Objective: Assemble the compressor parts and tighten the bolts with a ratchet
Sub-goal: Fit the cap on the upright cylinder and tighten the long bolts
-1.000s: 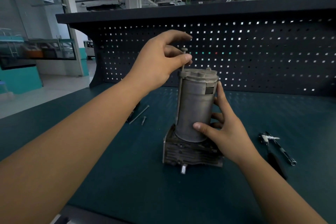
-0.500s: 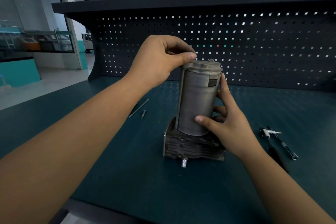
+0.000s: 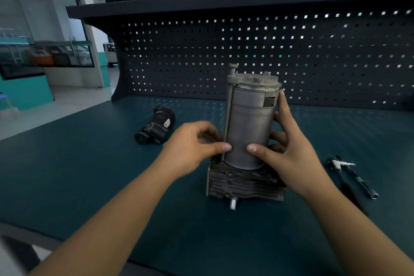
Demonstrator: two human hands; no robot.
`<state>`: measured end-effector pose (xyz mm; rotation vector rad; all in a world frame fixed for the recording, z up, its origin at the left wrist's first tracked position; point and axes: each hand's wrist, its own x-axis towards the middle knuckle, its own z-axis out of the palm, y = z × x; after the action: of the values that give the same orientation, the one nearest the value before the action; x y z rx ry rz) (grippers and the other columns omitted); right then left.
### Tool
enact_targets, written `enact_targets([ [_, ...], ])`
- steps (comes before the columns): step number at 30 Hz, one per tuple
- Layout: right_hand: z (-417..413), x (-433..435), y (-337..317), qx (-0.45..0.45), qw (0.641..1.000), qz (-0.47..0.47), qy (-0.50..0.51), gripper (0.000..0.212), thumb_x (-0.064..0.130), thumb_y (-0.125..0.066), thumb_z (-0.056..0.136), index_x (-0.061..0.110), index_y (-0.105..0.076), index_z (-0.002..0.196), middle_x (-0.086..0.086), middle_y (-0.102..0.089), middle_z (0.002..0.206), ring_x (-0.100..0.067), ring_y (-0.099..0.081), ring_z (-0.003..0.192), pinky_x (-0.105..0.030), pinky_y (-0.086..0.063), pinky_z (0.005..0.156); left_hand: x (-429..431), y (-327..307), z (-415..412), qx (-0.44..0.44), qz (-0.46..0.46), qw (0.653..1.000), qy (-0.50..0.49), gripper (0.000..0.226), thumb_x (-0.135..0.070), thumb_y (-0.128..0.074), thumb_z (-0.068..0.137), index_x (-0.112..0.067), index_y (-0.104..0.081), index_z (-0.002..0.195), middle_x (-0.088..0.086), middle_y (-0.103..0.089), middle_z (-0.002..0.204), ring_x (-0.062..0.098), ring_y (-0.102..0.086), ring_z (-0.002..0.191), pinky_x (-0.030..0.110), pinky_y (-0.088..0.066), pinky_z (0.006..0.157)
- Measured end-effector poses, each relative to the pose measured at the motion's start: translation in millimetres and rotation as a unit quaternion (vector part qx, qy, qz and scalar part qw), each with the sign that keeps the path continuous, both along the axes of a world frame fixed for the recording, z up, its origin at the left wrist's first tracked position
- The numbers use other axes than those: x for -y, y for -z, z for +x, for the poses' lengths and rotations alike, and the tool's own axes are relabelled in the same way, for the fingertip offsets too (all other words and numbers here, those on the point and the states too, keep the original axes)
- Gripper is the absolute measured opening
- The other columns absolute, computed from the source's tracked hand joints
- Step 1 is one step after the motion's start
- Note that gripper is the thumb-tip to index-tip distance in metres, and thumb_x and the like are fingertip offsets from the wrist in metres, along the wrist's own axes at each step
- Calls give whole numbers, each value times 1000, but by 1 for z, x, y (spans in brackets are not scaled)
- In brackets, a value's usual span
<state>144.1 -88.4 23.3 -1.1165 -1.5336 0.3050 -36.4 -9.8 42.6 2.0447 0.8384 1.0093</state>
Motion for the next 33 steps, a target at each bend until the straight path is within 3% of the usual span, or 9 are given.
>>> enact_targets([
  [2, -1, 1, -1, -2, 1000, -5, 0, 97, 36, -71, 70, 66, -2, 132, 40, -36, 136, 5, -55, 110, -17, -50, 85, -4, 7, 1, 17, 1, 1000, 0, 17, -27, -79, 62, -26, -62, 67, -1, -68, 68, 20, -66, 69, 39, -54, 75],
  [6, -2, 3, -4, -7, 1000, -15, 2, 97, 52, -66, 60, 71, -2, 130, 41, -36, 134, 4, -55, 111, -21, -50, 86, -5, 14, 2, 66, 10, 998, 14, 15, -40, -74, 53, -31, -65, 60, -5, -68, 61, 11, -66, 60, 24, -55, 63],
  [12, -1, 1, -2, -3, 1000, -9, 1, 99, 52, -66, 59, 67, -2, 133, 42, -38, 133, 4, -56, 109, -24, -51, 86, -8, 22, 4, 107, 23, 994, 22, 14, -41, -74, 53, -33, -67, 62, -3, -68, 61, 7, -65, 55, 15, -50, 56],
  [18, -2, 2, -3, -5, 1000, -5, -3, 97, 52, -67, 59, 70, -4, 130, 40, -37, 135, 4, -56, 110, -24, -51, 87, -7, 26, 2, 104, 46, 993, 25, 19, -45, -72, 57, -29, -67, 66, -2, -69, 62, 10, -66, 56, 17, -50, 56],
  [24, -2, 2, -3, -4, 1000, -11, 2, 97, 52, -67, 58, 69, -3, 130, 43, -36, 134, 5, -56, 109, -26, -51, 88, -5, 24, 0, 86, 60, 994, 12, 15, -45, -70, 57, -35, -68, 68, -11, -67, 63, 3, -63, 58, 14, -49, 56],
  [28, -2, 3, -3, 0, 1000, -12, 5, 99, 52, -67, 58, 66, -3, 132, 41, -35, 135, 6, -56, 109, -23, -52, 87, -4, 25, 0, 87, 51, 995, 12, 11, -42, -72, 59, -34, -66, 65, -6, -68, 63, 8, -65, 59, 19, -52, 58],
  [33, -3, 3, -3, -4, 1000, -13, 4, 100, 52, -67, 57, 66, -3, 133, 37, -37, 137, 6, -56, 109, -24, -51, 87, -4, 26, -3, 64, 58, 996, 5, 13, -23, -77, 71, -31, -66, 69, -2, -68, 65, 14, -66, 62, 27, -56, 62],
])
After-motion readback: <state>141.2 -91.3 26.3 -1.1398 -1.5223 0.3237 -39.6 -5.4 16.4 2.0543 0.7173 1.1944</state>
